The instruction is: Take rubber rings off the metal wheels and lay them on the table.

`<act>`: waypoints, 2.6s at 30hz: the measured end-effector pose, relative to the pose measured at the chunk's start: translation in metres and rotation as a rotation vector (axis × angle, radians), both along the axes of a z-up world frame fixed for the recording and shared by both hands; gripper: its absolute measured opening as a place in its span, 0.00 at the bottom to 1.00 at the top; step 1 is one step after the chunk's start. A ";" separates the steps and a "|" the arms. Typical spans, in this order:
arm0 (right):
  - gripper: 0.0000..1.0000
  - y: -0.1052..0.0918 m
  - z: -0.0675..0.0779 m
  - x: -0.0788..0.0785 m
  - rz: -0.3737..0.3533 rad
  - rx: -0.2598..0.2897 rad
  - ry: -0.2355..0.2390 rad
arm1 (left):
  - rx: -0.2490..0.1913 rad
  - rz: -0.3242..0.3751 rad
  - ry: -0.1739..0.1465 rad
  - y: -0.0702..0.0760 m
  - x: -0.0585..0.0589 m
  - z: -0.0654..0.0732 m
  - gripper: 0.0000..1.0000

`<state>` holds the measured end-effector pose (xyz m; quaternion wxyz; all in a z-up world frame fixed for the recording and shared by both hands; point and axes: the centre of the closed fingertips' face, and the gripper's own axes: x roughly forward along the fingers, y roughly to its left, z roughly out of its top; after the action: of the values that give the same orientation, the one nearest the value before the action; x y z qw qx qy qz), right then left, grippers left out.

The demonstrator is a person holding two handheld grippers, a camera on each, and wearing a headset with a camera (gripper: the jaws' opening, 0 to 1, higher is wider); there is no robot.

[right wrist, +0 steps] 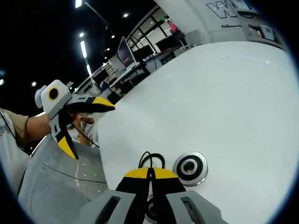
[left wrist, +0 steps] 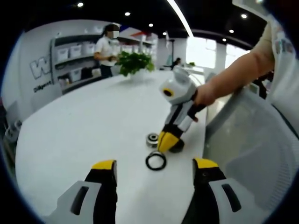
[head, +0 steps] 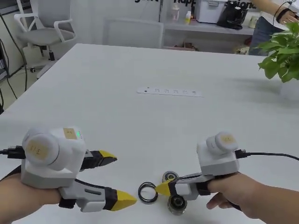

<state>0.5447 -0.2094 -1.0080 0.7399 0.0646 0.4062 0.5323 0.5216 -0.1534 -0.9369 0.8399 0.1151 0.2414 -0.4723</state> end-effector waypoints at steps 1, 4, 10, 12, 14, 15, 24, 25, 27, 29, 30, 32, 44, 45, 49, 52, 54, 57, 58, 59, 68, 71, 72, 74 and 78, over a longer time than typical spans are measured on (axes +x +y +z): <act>0.00 -0.001 -0.001 0.000 -0.001 -0.004 -0.005 | 0.001 0.000 0.001 0.000 0.000 0.000 0.66; 0.00 -0.003 -0.001 0.003 -0.011 -0.010 -0.017 | 0.003 0.003 0.003 0.001 0.001 -0.001 0.66; 0.03 -0.006 0.001 0.006 -0.018 -0.014 -0.036 | 0.006 0.010 0.004 0.002 0.002 -0.001 0.66; 0.04 -0.006 0.001 0.007 -0.018 -0.013 -0.040 | 0.007 0.012 0.004 0.003 0.002 -0.001 0.66; 0.06 -0.006 0.003 0.007 -0.016 -0.011 -0.042 | 0.006 0.015 0.004 0.003 0.002 0.000 0.66; 0.06 -0.006 0.004 0.006 -0.015 -0.010 -0.046 | 0.005 0.016 0.004 0.003 0.002 0.000 0.66; 0.14 -0.009 0.034 0.011 -0.026 0.045 -0.106 | -0.005 0.027 -0.006 0.005 0.003 0.009 0.66; 0.15 -0.010 0.037 0.012 -0.032 0.051 -0.110 | -0.008 0.029 -0.008 0.005 0.004 0.010 0.67; 0.16 -0.014 0.043 0.014 -0.043 0.063 -0.124 | -0.010 0.031 -0.009 0.006 0.004 0.011 0.67; 0.18 -0.018 0.048 0.015 -0.047 0.063 -0.147 | -0.012 0.034 -0.011 0.006 0.003 0.014 0.67; 0.20 -0.021 0.051 0.015 -0.045 0.060 -0.163 | -0.012 0.034 -0.011 0.006 0.003 0.014 0.67; 0.22 -0.025 0.055 0.015 -0.046 0.058 -0.181 | -0.014 0.037 -0.015 0.006 0.002 0.016 0.67; 0.38 -0.061 0.071 0.008 -0.062 0.036 -0.286 | -0.039 0.064 -0.015 0.007 -0.002 0.025 0.68; 0.39 -0.064 0.071 0.006 -0.061 0.028 -0.298 | -0.040 0.067 -0.017 0.008 -0.003 0.026 0.68; 0.44 -0.076 0.070 0.001 -0.064 -0.002 -0.333 | -0.048 0.077 -0.018 0.009 -0.005 0.028 0.68; 0.47 -0.082 0.069 -0.002 -0.066 -0.013 -0.346 | -0.044 0.079 -0.015 0.010 -0.007 0.028 0.68; 0.50 -0.086 0.069 -0.005 -0.068 -0.018 -0.355 | -0.040 0.078 -0.016 0.010 -0.009 0.028 0.68; 0.55 -0.091 0.069 -0.008 -0.064 -0.037 -0.382 | -0.027 0.073 -0.024 0.010 -0.012 0.027 0.69; 0.55 -0.092 0.069 -0.009 -0.056 -0.050 -0.401 | -0.025 0.073 -0.024 0.010 -0.013 0.027 0.69; 0.55 -0.093 0.069 -0.011 -0.053 -0.054 -0.405 | -0.024 0.072 -0.023 0.010 -0.013 0.026 0.69; 0.64 -0.101 0.063 -0.022 -0.058 -0.069 -0.422 | -0.025 0.076 -0.022 0.008 -0.015 0.026 0.70; 0.66 -0.107 0.060 -0.025 -0.060 -0.082 -0.428 | -0.017 0.077 -0.026 0.010 -0.016 0.025 0.70; 0.66 -0.108 0.060 -0.026 -0.062 -0.082 -0.428 | -0.019 0.081 -0.026 0.011 -0.017 0.025 0.71; 0.66 -0.112 0.059 -0.027 -0.069 -0.086 -0.430 | -0.023 0.087 -0.025 0.013 -0.017 0.025 0.71; 0.67 -0.118 0.058 -0.028 -0.083 -0.093 -0.433 | -0.027 0.101 -0.020 0.016 -0.018 0.023 0.72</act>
<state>0.5171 -0.3270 -0.9501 0.8333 -0.0690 0.2589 0.4836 0.5037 -0.1371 -0.9134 0.8666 0.0963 0.2320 -0.4311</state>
